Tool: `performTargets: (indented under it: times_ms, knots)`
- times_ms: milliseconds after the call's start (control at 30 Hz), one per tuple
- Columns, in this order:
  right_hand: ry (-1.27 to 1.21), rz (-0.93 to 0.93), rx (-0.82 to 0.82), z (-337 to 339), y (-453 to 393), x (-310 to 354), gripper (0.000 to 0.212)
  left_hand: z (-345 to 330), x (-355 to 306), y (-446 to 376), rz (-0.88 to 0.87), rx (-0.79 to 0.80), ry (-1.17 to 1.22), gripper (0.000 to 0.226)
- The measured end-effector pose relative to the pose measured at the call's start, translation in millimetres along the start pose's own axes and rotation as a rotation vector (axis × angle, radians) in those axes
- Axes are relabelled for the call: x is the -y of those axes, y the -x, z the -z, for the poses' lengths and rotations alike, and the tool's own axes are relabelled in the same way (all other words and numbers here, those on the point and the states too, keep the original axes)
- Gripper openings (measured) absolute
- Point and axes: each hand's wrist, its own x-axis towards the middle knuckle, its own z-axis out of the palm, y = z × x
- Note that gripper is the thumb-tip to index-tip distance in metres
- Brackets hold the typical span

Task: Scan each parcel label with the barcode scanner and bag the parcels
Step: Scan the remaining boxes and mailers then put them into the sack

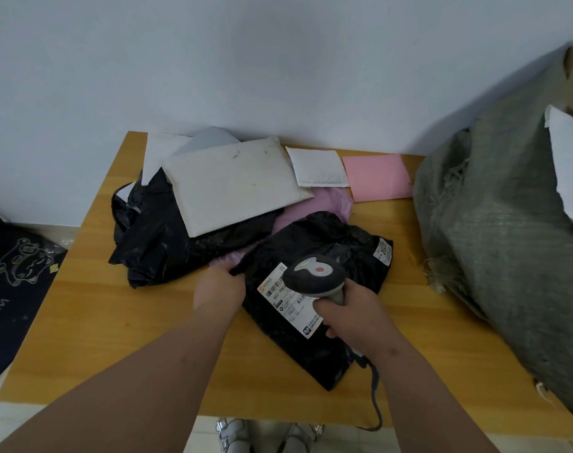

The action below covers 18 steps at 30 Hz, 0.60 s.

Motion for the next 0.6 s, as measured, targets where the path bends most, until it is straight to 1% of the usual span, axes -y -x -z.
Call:
performTargets:
  times_ms: [33,67,167,200,467,533,600]
  knots:
    - [-0.028,-0.005,-0.007,1,0,1,0.012,2,-3,2,-0.031,-0.007,0.002,0.033]
    - [-0.055,-0.006,-0.011,3,0,2,0.012,5,-8,5,-0.06,-0.018,0.006,0.032]
    - [-0.122,0.003,-0.025,8,2,5,0.011,10,-24,10,-0.104,-0.052,0.019,0.013]
    - [-0.14,0.008,-0.031,10,3,6,0.011,12,-29,12,-0.126,-0.067,0.034,0.011]
    - [-0.274,0.07,-0.079,26,24,13,0.022,29,-67,42,-0.315,-0.201,0.126,0.017]
    - [-0.28,0.085,-0.107,30,30,16,0.019,34,-79,50,-0.335,-0.227,0.169,0.016]
    - [-0.29,0.095,-0.156,36,38,19,0.011,40,-94,58,-0.356,-0.239,0.222,0.015]
